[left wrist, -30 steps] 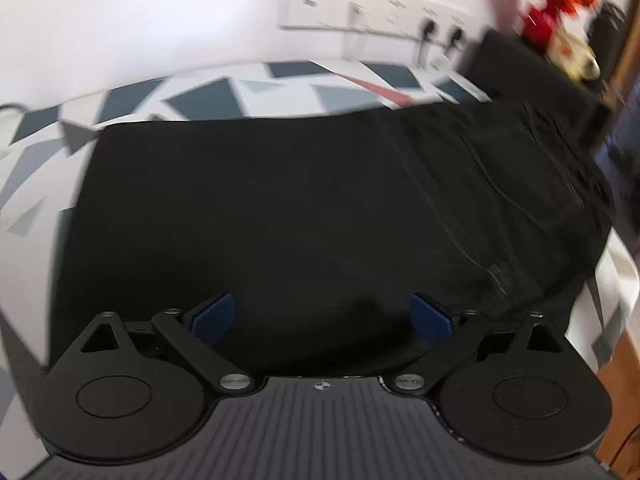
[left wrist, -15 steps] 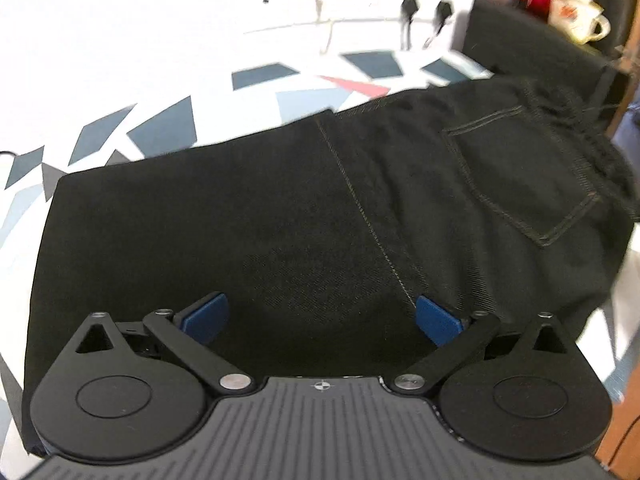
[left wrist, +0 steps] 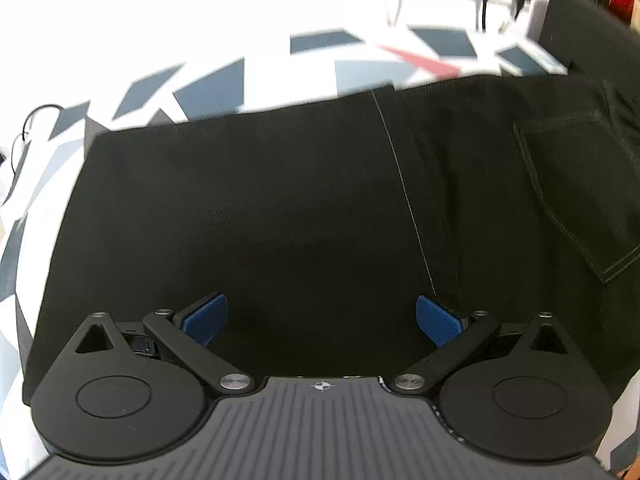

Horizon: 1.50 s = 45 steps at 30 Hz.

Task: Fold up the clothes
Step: 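Release the jeans and press them flat with both grippers open, then grasp the elastic waistband of the black jeans with the right gripper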

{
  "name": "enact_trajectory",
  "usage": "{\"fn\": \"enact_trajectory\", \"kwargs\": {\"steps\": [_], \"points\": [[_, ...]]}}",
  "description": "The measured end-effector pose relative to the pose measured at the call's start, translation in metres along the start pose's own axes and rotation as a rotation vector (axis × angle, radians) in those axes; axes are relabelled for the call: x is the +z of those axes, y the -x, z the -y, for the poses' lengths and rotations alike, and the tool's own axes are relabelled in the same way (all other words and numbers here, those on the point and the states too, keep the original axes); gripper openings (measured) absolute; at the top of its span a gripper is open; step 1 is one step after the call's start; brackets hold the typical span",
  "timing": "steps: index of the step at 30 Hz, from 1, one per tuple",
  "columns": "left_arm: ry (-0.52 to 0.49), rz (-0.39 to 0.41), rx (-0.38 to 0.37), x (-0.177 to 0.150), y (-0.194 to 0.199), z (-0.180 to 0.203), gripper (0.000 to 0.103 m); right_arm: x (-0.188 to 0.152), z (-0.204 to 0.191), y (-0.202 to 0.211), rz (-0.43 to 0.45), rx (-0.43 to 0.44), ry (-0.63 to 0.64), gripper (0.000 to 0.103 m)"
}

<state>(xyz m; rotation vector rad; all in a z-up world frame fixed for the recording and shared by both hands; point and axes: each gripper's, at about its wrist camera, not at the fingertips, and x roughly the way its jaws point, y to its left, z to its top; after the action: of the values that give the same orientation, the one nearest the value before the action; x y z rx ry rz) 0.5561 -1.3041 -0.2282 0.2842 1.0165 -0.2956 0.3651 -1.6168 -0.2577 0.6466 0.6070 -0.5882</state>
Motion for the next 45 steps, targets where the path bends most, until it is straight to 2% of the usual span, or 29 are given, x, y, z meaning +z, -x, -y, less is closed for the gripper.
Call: {"fn": "enact_trajectory", "kwargs": {"steps": [5,11,18,22,23,24,27,29,32,36,42,45], "points": [[0.045,0.017,0.005,-0.001,-0.003,-0.003,0.103,-0.001,-0.005,-0.017,-0.037,-0.043,0.052,0.102],[0.134,-0.017,-0.028,0.002,-0.009,-0.011,0.103,-0.001,-0.016,-0.029,-0.031,-0.075,0.14,0.102],[0.113,0.038,-0.041,-0.008,-0.007,-0.011,0.103,0.003,0.01,-0.025,0.069,0.012,-0.091,0.102],[0.116,0.028,-0.033,-0.007,-0.005,-0.01,0.103,0.003,0.017,-0.024,0.1,0.037,-0.173,0.102],[0.116,0.028,-0.031,-0.007,-0.005,-0.01,0.103,0.002,0.018,-0.023,0.111,0.037,-0.183,0.098],[0.117,0.028,-0.03,-0.007,-0.005,-0.009,0.103,0.002,0.018,-0.021,0.13,0.029,-0.192,0.087],[0.122,0.027,-0.025,-0.006,-0.005,-0.008,0.103,0.001,0.017,-0.017,0.164,0.009,-0.144,0.07],[0.126,0.023,-0.022,-0.004,-0.006,-0.008,0.103,0.002,0.018,-0.017,0.157,0.0,-0.115,0.066],[0.128,0.029,-0.019,-0.003,-0.007,-0.007,0.103,0.007,0.025,-0.017,0.118,0.016,-0.135,0.068],[0.132,0.032,-0.016,-0.002,-0.008,-0.007,0.103,0.01,0.035,-0.009,0.091,0.052,-0.212,0.079],[0.115,0.05,-0.009,-0.004,-0.009,-0.005,0.103,0.003,0.034,-0.018,0.002,0.145,-0.238,0.08],[0.112,0.035,-0.008,-0.001,-0.01,-0.005,0.103,0.005,0.032,-0.025,0.024,0.166,-0.278,0.092]]}}
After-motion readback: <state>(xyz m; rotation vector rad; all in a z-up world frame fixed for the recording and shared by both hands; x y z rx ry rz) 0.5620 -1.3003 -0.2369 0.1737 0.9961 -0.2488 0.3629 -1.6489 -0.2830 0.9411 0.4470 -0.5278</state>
